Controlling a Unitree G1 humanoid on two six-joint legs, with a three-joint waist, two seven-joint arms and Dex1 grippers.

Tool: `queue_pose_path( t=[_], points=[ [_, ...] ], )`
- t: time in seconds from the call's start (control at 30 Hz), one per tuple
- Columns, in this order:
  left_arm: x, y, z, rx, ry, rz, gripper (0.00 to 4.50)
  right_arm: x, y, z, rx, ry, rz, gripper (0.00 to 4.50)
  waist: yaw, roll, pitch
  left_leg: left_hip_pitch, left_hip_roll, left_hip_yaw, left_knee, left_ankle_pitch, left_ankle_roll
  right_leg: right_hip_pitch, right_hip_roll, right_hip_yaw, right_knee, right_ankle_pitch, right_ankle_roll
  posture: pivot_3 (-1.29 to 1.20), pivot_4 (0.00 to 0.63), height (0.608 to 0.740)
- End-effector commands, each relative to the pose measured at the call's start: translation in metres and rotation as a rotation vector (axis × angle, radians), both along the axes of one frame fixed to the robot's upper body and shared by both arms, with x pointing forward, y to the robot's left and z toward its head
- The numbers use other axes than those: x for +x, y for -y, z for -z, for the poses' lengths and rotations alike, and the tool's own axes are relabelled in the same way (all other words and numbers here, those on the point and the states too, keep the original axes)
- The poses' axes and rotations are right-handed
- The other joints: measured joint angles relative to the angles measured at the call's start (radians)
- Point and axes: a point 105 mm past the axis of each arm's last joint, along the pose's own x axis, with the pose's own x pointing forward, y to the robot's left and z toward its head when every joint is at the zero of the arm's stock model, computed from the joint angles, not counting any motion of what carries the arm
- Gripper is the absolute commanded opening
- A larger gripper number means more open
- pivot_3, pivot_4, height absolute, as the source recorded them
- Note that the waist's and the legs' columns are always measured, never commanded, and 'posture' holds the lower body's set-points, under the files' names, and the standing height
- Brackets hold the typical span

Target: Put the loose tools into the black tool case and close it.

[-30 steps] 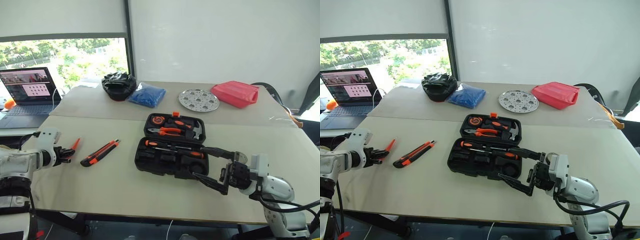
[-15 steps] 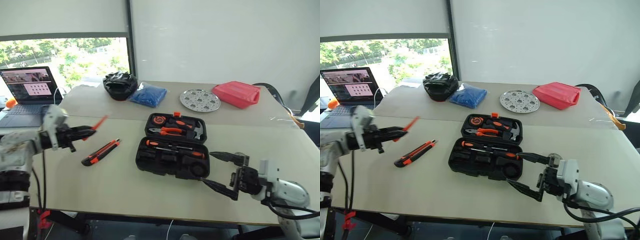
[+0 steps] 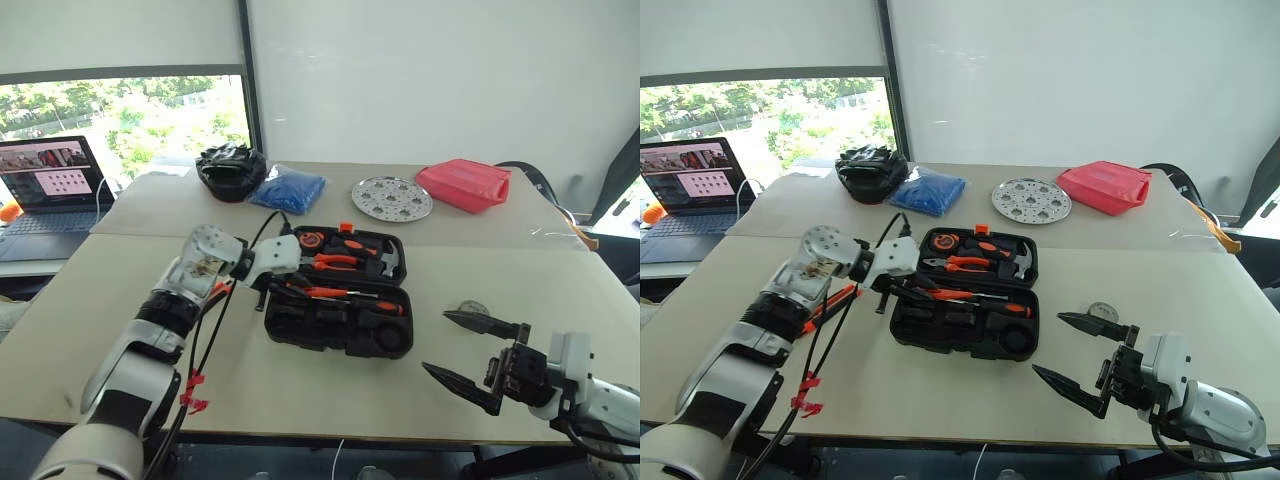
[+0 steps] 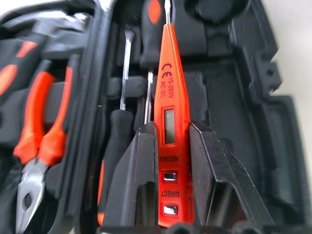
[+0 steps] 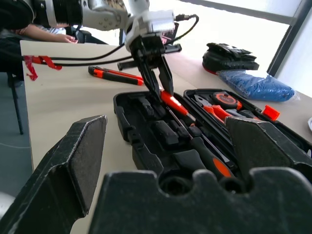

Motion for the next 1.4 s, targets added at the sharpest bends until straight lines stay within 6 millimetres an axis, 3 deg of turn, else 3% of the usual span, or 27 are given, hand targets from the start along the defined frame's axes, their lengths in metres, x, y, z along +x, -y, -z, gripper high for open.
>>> queue_pose_path(
  t=[0.03, 0.5, 0.77, 1.2, 1.4],
  points=[
    [0.008, -0.002, -0.008, 0.018, 0.038, -0.008, 0.45, -0.007, -0.002, -0.011, 0.009, 0.052, 0.029, 4.5, 0.002, 0.0, 0.0, 0.0, 0.0, 0.0, 0.0, 0.0, 0.0, 0.0, 0.0, 0.0, 0.0, 0.0, 0.0, 0.0, 0.15, 0.74],
    [0.005, 0.0, 0.018, 0.114, -0.009, 0.017, 0.45, -0.005, -0.006, -0.012, 0.011, 0.055, 0.04, 4.5, 0.015, 0.0, 0.0, 0.0, 0.0, 0.0, 0.001, 0.0, 0.0, 0.001, 0.0, 0.0, 0.0, 0.0, 0.001, 0.0, 0.15, 0.74],
    [0.009, -0.009, 0.027, 0.223, -0.007, -0.049, 0.45, -0.002, -0.008, -0.014, 0.014, 0.062, 0.029, 4.5, 0.015, 0.0, 0.0, 0.001, -0.001, 0.0, 0.001, 0.0, 0.0, 0.002, 0.0, 0.0, 0.0, 0.0, 0.001, 0.0, 0.15, 0.74],
    [0.012, -0.02, 0.016, 0.301, 0.054, -0.104, 0.45, 0.001, -0.009, -0.011, 0.014, 0.062, 0.024, 4.5, 0.001, 0.0, 0.0, 0.007, 0.0, 0.0, 0.001, 0.0, 0.0, 0.007, 0.001, 0.001, 0.002, -0.002, 0.004, 0.0, 0.15, 0.74],
    [0.007, -0.018, 0.023, 0.288, 0.03, -0.093, 0.45, 0.002, -0.01, -0.01, 0.015, 0.06, 0.018, 4.5, 0.001, 0.0, 0.0, 0.007, 0.0, 0.0, 0.001, 0.0, 0.0, 0.007, 0.001, 0.001, 0.002, -0.003, 0.005, 0.0, 0.15, 0.74]
  ],
)
